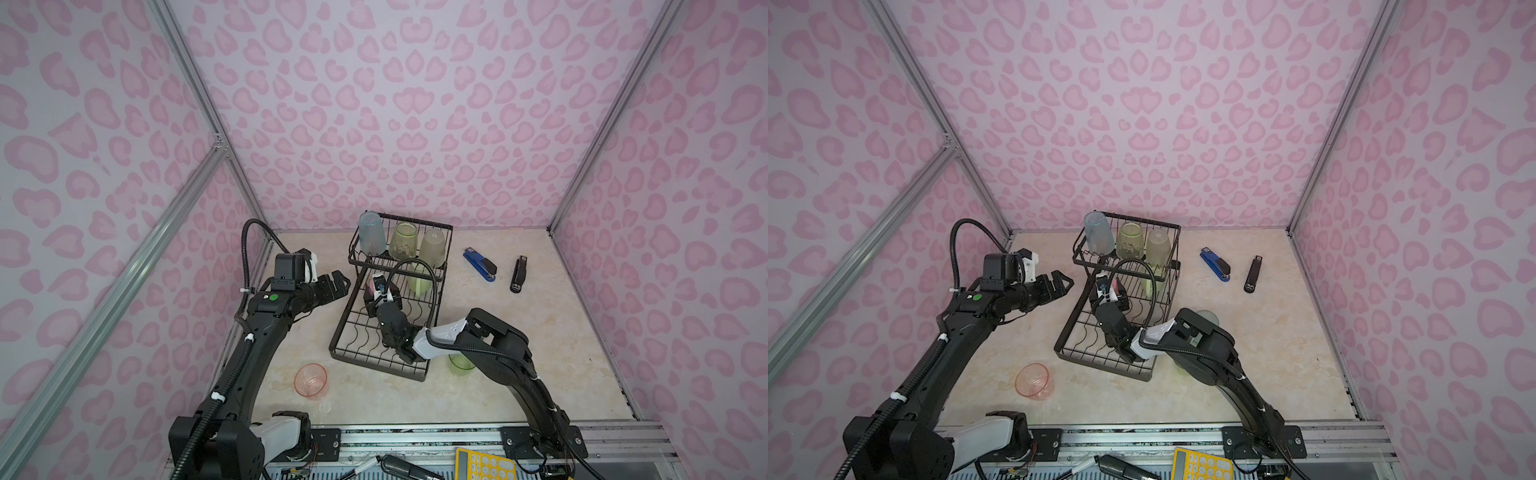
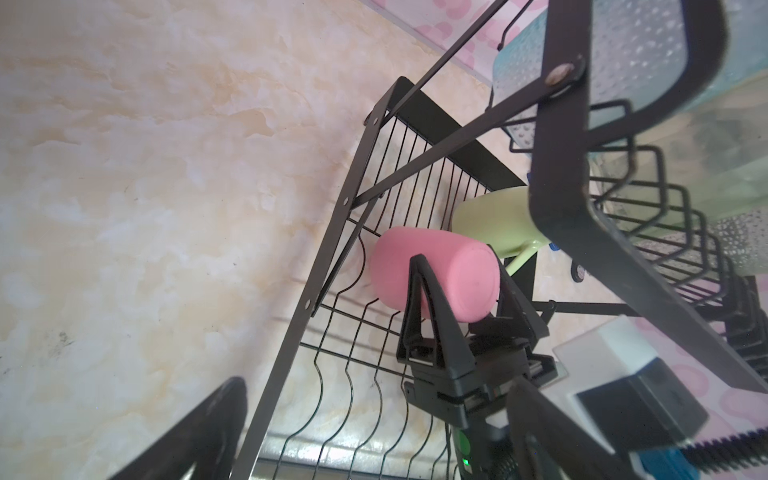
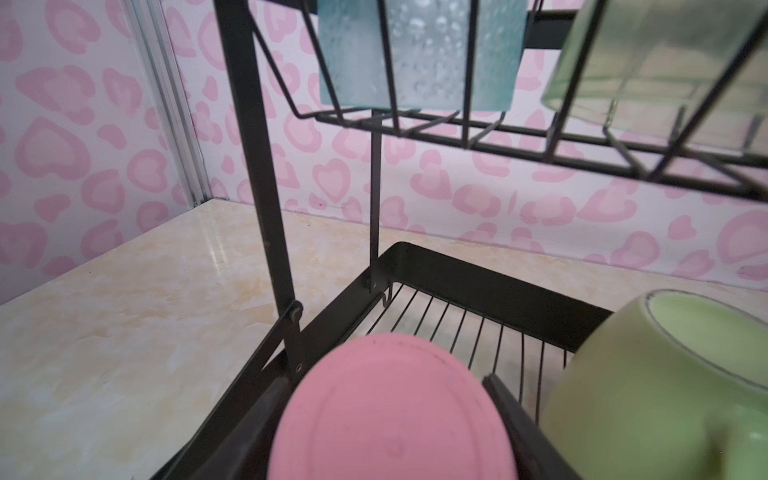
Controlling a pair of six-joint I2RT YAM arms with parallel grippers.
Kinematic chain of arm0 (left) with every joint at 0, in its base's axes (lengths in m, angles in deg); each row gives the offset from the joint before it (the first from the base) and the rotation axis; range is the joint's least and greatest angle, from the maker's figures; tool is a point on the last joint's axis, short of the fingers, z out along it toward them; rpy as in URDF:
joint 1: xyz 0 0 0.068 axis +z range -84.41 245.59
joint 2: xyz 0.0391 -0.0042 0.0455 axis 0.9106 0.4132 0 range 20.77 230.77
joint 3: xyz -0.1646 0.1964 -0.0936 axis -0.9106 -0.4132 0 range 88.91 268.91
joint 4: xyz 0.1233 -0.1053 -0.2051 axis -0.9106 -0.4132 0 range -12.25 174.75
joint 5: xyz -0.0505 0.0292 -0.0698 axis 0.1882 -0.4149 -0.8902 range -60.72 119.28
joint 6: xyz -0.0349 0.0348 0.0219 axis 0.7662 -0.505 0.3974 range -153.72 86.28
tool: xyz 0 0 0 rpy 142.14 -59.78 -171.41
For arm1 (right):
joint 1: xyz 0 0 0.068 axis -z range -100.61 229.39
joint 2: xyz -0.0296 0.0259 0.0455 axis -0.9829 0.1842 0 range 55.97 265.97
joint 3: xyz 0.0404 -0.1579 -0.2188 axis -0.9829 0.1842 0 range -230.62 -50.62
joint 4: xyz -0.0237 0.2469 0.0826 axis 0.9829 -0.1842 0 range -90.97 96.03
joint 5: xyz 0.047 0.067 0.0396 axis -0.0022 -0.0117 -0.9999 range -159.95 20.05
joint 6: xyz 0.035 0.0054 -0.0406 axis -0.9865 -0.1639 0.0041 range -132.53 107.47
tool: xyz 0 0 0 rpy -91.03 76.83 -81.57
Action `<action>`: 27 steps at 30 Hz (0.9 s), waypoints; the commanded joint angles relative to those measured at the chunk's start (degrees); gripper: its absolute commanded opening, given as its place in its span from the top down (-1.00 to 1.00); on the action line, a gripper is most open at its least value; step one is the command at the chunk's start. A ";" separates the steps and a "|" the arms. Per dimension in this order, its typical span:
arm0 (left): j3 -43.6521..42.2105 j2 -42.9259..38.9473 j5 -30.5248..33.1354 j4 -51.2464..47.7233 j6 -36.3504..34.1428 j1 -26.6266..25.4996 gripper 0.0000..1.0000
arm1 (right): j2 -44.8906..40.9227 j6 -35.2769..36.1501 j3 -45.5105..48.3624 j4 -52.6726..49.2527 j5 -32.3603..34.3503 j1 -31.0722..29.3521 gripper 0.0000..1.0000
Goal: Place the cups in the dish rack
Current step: 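Set the pink cup down beside the green mug and open the right gripper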
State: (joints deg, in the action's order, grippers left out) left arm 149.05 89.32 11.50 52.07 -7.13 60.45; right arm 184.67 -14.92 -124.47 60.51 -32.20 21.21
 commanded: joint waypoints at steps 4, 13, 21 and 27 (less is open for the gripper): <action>-0.38 -0.70 -1.03 1.80 0.48 0.12 -0.99 | 2.12 -0.33 -3.45 -0.78 -0.23 1.12 -0.23; -0.62 -0.88 -1.96 2.18 0.75 0.28 -0.98 | 3.65 -3.03 -8.33 -8.22 0.65 1.88 -0.24; -0.85 -1.26 -2.52 2.46 1.01 0.33 -0.97 | 3.65 -4.26 -9.45 -11.63 1.88 1.40 -0.26; -0.99 -1.51 -2.92 2.71 1.10 0.33 -0.96 | 3.54 -4.95 -9.16 -12.12 3.05 0.56 -0.32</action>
State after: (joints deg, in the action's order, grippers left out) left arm 148.37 88.27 9.53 53.20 -5.80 60.71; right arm 188.08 -19.03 -133.67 48.66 -30.88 22.13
